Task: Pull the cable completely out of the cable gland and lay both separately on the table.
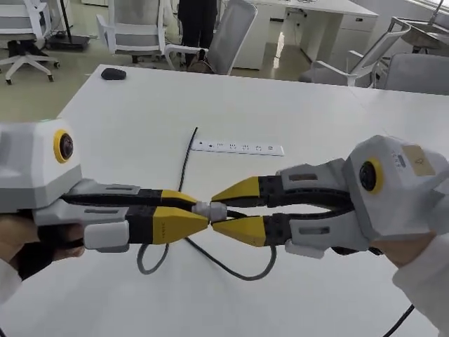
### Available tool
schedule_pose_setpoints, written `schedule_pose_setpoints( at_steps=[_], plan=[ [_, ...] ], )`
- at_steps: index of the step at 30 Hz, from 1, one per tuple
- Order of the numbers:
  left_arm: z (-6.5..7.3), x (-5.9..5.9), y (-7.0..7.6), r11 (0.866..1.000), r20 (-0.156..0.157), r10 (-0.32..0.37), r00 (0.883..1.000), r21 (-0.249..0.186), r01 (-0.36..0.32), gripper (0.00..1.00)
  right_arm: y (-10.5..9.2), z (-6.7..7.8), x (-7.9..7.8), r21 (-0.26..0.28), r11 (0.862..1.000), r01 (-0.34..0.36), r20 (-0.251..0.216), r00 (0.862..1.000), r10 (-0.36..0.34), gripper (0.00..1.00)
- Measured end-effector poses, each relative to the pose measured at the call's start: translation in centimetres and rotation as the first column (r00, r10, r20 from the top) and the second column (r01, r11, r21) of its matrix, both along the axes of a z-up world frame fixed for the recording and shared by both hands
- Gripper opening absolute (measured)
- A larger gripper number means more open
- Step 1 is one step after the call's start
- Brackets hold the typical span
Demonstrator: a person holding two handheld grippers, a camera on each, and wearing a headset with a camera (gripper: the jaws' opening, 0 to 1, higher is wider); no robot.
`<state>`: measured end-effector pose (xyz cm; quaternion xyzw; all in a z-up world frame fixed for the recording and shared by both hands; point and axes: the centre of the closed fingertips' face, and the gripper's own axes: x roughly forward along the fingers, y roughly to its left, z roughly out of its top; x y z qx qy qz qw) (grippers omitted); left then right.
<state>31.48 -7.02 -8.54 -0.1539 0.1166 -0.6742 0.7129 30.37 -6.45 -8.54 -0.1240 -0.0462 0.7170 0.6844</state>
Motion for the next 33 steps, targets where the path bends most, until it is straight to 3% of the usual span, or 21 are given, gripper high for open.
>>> schedule_pose_setpoints(
  at_steps=[1, 2, 3, 5, 6, 7, 8, 9, 11, 13, 17, 19, 21, 26, 28, 30, 31, 32, 33],
  plan=[
    [0.0, 0.1, 0.0, 1.000, 0.040, 0.008, 0.999, 0.006, -0.008, 0.15, -0.1, -0.2, 0.1, -0.007, 1.000, 0.009, -0.097, 0.995, -0.009, 0.12],
    [0.1, 0.0, 0.0, 1.000, 0.116, 0.009, 0.993, 0.019, -0.011, 0.15, -0.2, -0.1, 0.2, 0.001, 1.000, 0.008, -0.160, 0.987, -0.008, 0.13],
    [0.2, -0.2, 0.0, 0.999, 0.162, 0.004, 0.987, 0.030, -0.009, 0.15, -0.3, 0.3, 0.3, 0.043, 0.999, 0.009, -0.293, 0.956, 0.004, 0.17],
    [0.3, -0.6, 0.0, 0.998, 0.258, 0.000, 0.966, 0.057, -0.015, 0.15, -0.4, 0.4, 0.7, 0.057, 0.998, 0.035, -0.475, 0.880, -0.004, 0.26],
    [0.4, -0.8, 0.0, 0.998, 0.264, -0.006, 0.964, 0.059, -0.010, 0.15, -0.6, 0.3, 1.0, 0.060, 0.997, 0.045, -0.532, 0.847, -0.006, 0.29],
    [0.5, -1.0, 0.0, 0.998, 0.267, -0.005, 0.964, 0.057, -0.010, 0.15, -0.7, 0.2, 1.0, 0.062, 0.997, 0.040, -0.541, 0.841, 0.000, 0.29],
    [0.7, -1.0, 0.0, 0.998, 0.271, 0.000, 0.963, 0.053, -0.015, 0.15, -0.8, 0.1, 1.0, 0.062, 0.997, 0.038, -0.504, 0.864, -0.001, 0.26],
    [0.8, -0.9, 0.0, 0.998, 0.293, 0.012, 0.956, 0.054, -0.029, 0.15, -0.8, 0.1, 0.9, 0.064, 0.997, 0.035, -0.500, 0.866, 0.002, 0.24],
    [0.8, -0.8, 0.0, 0.997, 0.325, 0.019, 0.945, 0.059, -0.041, 0.15, -0.5, 0.1, 0.2, 0.058, 0.998, 0.017, -0.503, 0.864, 0.014, 0.19],
    [0.9, -0.8, -0.1, 0.997, 0.326, 0.022, 0.945, 0.056, -0.043, 0.15, -0.3, 0.3, -0.1, 0.064, 0.998, 0.017, -0.499, 0.867, 0.017, 0.16],
    [1.1, -0.5, -0.1, 0.998, 0.320, 0.035, 0.947, 0.043, -0.052, 0.15, -0.1, 1.3, -0.1, 0.107, 0.994, 0.019, -0.515, 0.856, 0.039, 0.12],
    [1.1, -0.4, -0.1, 0.998, 0.324, 0.036, 0.945, 0.040, -0.052, 0.15, -0.1, 1.2, 0.0, 0.094, 0.995, 0.022, -0.505, 0.863, 0.029, 0.12],
    [1.2, -0.5, -0.2, 0.998, 0.335, 0.040, 0.941, 0.030, -0.054, 0.15, -0.2, 1.3, -0.1, 0.090, 0.996, 0.018, -0.529, 0.848, 0.033, 0.12],
    [1.2, -0.2, -0.2, 0.997, 0.349, 0.052, 0.936, 0.032, -0.067, 0.15, -0.2, 1.1, 0.1, 0.082, 0.996, 0.025, -0.537, 0.844, 0.023, 0.12],
    [1.1, 0.1, -0.2, 0.996, 0.330, 0.062, 0.942, 0.034, -0.078, 0.15, -0.2, 1.0, 0.4, 0.067, 0.997, 0.037, -0.525, 0.851, 0.003, 0.11],
    [0.9, 0.3, -0.1, 0.997, 0.284, 0.063, 0.957, 0.033, -0.075, 0.15, -0.1, 0.9, 0.5, 0.046, 0.998, 0.037, -0.505, 0.863, -0.009, 0.11],
    [0.8, 0.4, -0.1, 0.996, 0.279, 0.067, 0.958, 0.032, -0.079, 0.15, -0.1, 0.8, 0.5, 0.039, 0.998, 0.039, -0.487, 0.873, -0.015, 0.11],
    [0.9, 0.5, 0.0, 0.996, 0.246, 0.075, 0.966, 0.019, -0.083, 0.15, -0.1, 0.9, 0.7, 0.040, 0.998, 0.038, -0.441, 0.897, -0.017, 0.11],
    [0.9, 0.6, 0.0, 0.997, 0.223, 0.078, 0.972, 0.009, -0.083, 0.15, 0.0, 1.0, 0.6, 0.041, 0.998, 0.037, -0.425, 0.905, -0.016, 0.11]
  ],
)
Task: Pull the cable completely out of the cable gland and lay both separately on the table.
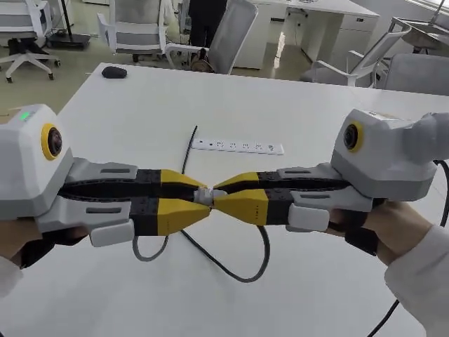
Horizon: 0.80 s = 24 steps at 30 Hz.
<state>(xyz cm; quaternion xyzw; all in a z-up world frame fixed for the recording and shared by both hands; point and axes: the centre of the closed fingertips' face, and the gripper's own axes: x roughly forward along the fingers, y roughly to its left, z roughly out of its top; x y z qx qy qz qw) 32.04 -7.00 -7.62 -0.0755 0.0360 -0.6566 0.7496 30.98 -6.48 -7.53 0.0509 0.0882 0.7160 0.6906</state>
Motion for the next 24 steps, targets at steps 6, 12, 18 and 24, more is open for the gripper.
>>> schedule_pose_setpoints(
  at_steps=[6, 12, 18, 24],
  plan=[
    [0.3, 0.4, 0.3, 0.999, -0.074, -0.005, 0.997, -0.041, 0.002, 0.15, 0.2, 0.4, 0.1, 0.018, 1.000, 0.002, 0.062, 0.998, -0.003, 0.10],
    [1.0, 0.5, 0.4, 0.992, -0.213, -0.055, 0.975, -0.120, 0.030, 0.15, 0.2, 1.3, -0.1, 0.043, 0.999, -0.021, 0.193, 0.981, 0.012, 0.10],
    [0.7, 0.5, 0.4, 0.987, -0.280, -0.083, 0.956, -0.155, 0.040, 0.15, 0.2, 1.2, -0.4, 0.034, 0.999, -0.041, 0.359, 0.933, 0.026, 0.10],
    [0.5, 0.4, 0.3, 0.988, -0.278, -0.081, 0.957, -0.152, 0.039, 0.15, 0.2, 0.8, -0.4, 0.026, 0.999, -0.037, 0.389, 0.921, 0.024, 0.11]
  ],
)
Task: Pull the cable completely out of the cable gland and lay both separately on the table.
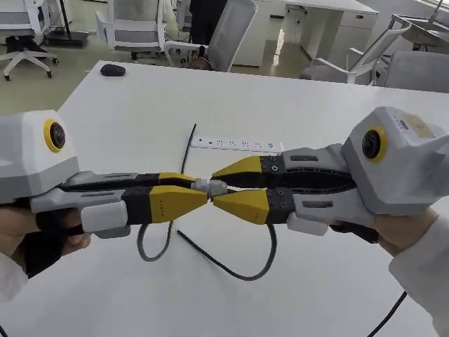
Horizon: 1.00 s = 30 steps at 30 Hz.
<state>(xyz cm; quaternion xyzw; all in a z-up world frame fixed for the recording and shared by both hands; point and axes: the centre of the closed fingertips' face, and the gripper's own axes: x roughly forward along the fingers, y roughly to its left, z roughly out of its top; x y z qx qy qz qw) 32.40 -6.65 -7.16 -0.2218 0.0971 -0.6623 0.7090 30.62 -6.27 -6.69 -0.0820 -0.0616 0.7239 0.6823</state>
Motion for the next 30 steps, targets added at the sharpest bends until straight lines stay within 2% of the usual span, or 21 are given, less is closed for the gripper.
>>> schedule_pose_setpoints(
  at_steps=[1, 2, 3, 4, 5, 6, 7, 8, 9, 10, 11, 12, 13, 15, 16, 17, 18, 20, 22, 27, 30],
  plan=[
    [0.0, 0.0, 0.0, 1.000, 0.011, 0.005, 1.000, 0.004, -0.005, 0.15, 0.0, -0.1, 0.2, -0.001, 1.000, 0.008, -0.013, 1.000, -0.008, 0.11],
    [-0.1, 0.1, 0.1, 1.000, 0.043, 0.015, 0.999, 0.010, -0.016, 0.15, 0.0, -0.2, 0.3, -0.005, 1.000, 0.021, -0.068, 0.997, -0.021, 0.11],
    [-0.1, 0.1, 0.1, 1.000, 0.055, 0.021, 0.998, 0.013, -0.022, 0.15, 0.0, -0.2, 0.6, -0.007, 1.000, 0.025, -0.151, 0.988, -0.026, 0.12],
    [-0.2, 0.2, 0.1, 0.998, 0.124, 0.042, 0.991, 0.031, -0.046, 0.15, -0.1, -0.5, 0.8, -0.018, 0.999, 0.029, -0.203, 0.979, -0.032, 0.12],
    [-0.3, 0.3, 0.2, 0.998, 0.150, 0.051, 0.987, 0.039, -0.058, 0.15, -0.2, -0.8, 1.0, -0.032, 0.999, 0.033, -0.244, 0.969, -0.040, 0.15],
    [-0.3, 0.4, 0.3, 0.996, 0.179, 0.064, 0.982, 0.046, -0.073, 0.15, -0.3, -1.3, 1.4, -0.049, 0.998, 0.044, -0.290, 0.955, -0.056, 0.23],
    [-0.3, 0.4, 0.5, 0.995, 0.201, 0.071, 0.977, 0.051, -0.083, 0.15, -0.4, -1.7, 1.5, -0.058, 0.997, 0.049, -0.316, 0.947, -0.065, 0.32],
    [-0.4, 0.5, 0.6, 0.994, 0.220, 0.079, 0.972, 0.060, -0.094, 0.15, -0.5, -2.1, 1.5, -0.070, 0.996, 0.047, -0.320, 0.945, -0.067, 0.38],
    [-0.5, 0.3, 0.6, 0.993, 0.231, 0.072, 0.970, 0.074, -0.092, 0.15, -0.6, -2.3, 1.3, -0.071, 0.997, 0.044, -0.285, 0.957, -0.062, 0.33],
    [-0.8, 0.2, 0.7, 0.991, 0.251, 0.064, 0.966, 0.098, -0.091, 0.15, -0.7, -2.4, 1.2, -0.071, 0.997, 0.041, -0.239, 0.969, -0.057, 0.25],
    [-1.2, 0.1, 0.6, 0.987, 0.279, 0.056, 0.959, 0.127, -0.094, 0.16, -0.7, -2.5, 1.2, -0.070, 0.997, 0.041, -0.209, 0.976, -0.055, 0.15],
    [-1.8, -0.1, 0.5, 0.981, 0.310, 0.045, 0.950, 0.164, -0.100, 0.16, -0.7, -2.7, 1.1, -0.074, 0.996, 0.044, -0.194, 0.979, -0.058, 0.11],
    [-2.2, -0.3, 0.4, 0.979, 0.315, 0.033, 0.948, 0.180, -0.094, 0.16, -0.6, -2.9, 1.2, -0.079, 0.996, 0.047, -0.185, 0.981, -0.061, 0.10],
    [-2.3, -0.3, 0.2, 0.980, 0.314, 0.044, 0.948, 0.172, -0.102, 0.16, -0.6, -3.9, 0.9, -0.117, 0.993, 0.035, -0.171, 0.984, -0.054, 0.07],
    [-2.4, -0.3, 0.1, 0.980, 0.315, 0.045, 0.948, 0.168, -0.102, 0.16, -0.6, -4.5, 0.7, -0.135, 0.991, 0.018, -0.146, 0.989, -0.038, 0.03],
    [-2.6, -0.4, 0.1, 0.980, 0.315, 0.044, 0.948, 0.171, -0.102, 0.16, -0.5, -4.6, 0.8, -0.136, 0.990, 0.029, -0.141, 0.989, -0.049, 0.03],
    [-2.8, -0.3, 0.0, 0.978, 0.319, 0.048, 0.947, 0.177, -0.109, 0.16, -0.6, -4.7, 1.1, -0.133, 0.990, 0.043, -0.144, 0.988, -0.062, 0.03],
    [-2.9, -0.2, 0.1, 0.977, 0.325, 0.053, 0.944, 0.179, -0.116, 0.16, -0.9, -4.8, 1.1, -0.127, 0.991, 0.038, -0.184, 0.981, -0.061, 0.03],
    [-3.2, -0.3, -0.1, 0.974, 0.340, 0.059, 0.938, 0.186, -0.128, 0.16, -1.2, -5.0, 1.1, -0.117, 0.993, 0.036, -0.165, 0.985, -0.055, 0.02],
    [-4.0, -0.5, -0.4, 0.971, 0.329, 0.049, 0.943, 0.207, -0.123, 0.17, -1.6, -5.9, 0.7, -0.116, 0.993, 0.024, -0.174, 0.984, -0.044, 0.02],
    [-4.0, -0.1, -0.8, 0.977, 0.312, 0.073, 0.947, 0.171, -0.131, 0.26, -1.7, -5.7, 0.2, -0.099, 0.995, 0.014, -0.169, 0.985, -0.031, 0.02]
  ],
)
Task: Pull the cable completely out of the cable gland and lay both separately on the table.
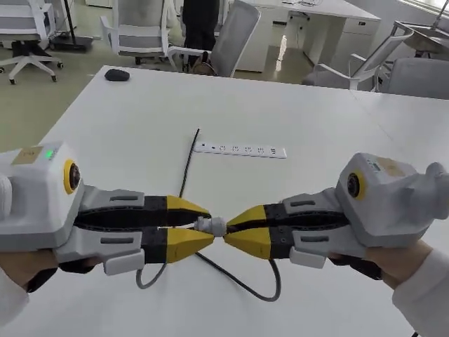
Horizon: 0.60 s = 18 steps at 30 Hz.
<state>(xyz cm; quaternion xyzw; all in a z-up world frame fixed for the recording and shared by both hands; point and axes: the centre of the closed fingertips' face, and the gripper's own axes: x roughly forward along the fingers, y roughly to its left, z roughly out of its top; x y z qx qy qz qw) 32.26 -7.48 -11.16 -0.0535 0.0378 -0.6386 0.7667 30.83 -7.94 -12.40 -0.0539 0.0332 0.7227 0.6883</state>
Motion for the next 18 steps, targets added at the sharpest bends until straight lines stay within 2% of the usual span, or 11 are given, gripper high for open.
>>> schedule_pose_setpoints(
  at_steps=[2, 6, 9, 11, 12, 13, 15, 16, 17, 18],
  plan=[
    [0.0, 0.2, -0.3, 1.000, -0.005, 0.007, 1.000, -0.020, -0.007, 0.31, 0.1, 0.0, -0.2, -0.001, 1.000, -0.004, 0.006, 1.000, 0.004, 0.02],
    [-0.2, -0.3, -1.3, 0.999, -0.031, -0.032, 0.999, -0.023, 0.031, 0.25, 0.1, 0.4, -0.2, 0.018, 1.000, 0.001, 0.001, 1.000, -0.001, 0.02],
    [0.1, -0.1, -1.8, 0.998, -0.063, -0.035, 0.997, -0.058, 0.031, 0.25, -0.1, 0.6, -0.2, 0.037, 0.999, 0.004, -0.012, 1.000, -0.003, 0.02],
    [0.1, 0.0, -1.9, 0.998, -0.051, -0.031, 0.998, -0.064, 0.028, 0.23, -0.1, 0.6, -0.1, 0.039, 0.999, 0.009, -0.018, 1.000, -0.008, 0.02],
    [0.1, -0.7, -2.0, 0.996, -0.048, -0.068, 0.997, -0.068, 0.065, 0.18, -0.2, 0.5, 0.2, 0.036, 0.999, 0.024, -0.019, 1.000, -0.023, 0.02],
    [-0.1, -0.4, -2.1, 0.997, -0.059, -0.051, 0.997, -0.066, 0.047, 0.18, -0.5, 0.5, 0.2, 0.034, 0.999, 0.016, -0.031, 0.999, -0.015, 0.02],
    [-0.2, -0.5, -2.1, 0.996, -0.087, -0.062, 0.994, -0.066, 0.057, 0.17, -0.6, 0.2, 0.1, 0.021, 1.000, 0.012, -0.034, 0.999, -0.012, 0.02],
    [-0.3, -0.3, -2.1, 0.997, -0.086, -0.055, 0.995, -0.058, 0.050, 0.17, -0.8, -0.1, 0.1, 0.004, 1.000, 0.003, -0.003, 1.000, -0.003, 0.02],
    [-0.5, -0.3, -2.1, 0.998, -0.080, -0.042, 0.996, -0.045, 0.039, 0.17, -0.9, -0.6, 0.8, -0.029, 0.999, 0.033, 0.046, 0.998, -0.032, 0.02],
    [-0.8, -0.1, -2.1, 0.999, -0.062, -0.026, 0.998, -0.027, 0.024, 0.17, -0.9, -0.8, 0.8, -0.037, 0.999, 0.032, 0.054, 0.998, -0.030, 0.02]
  ],
)
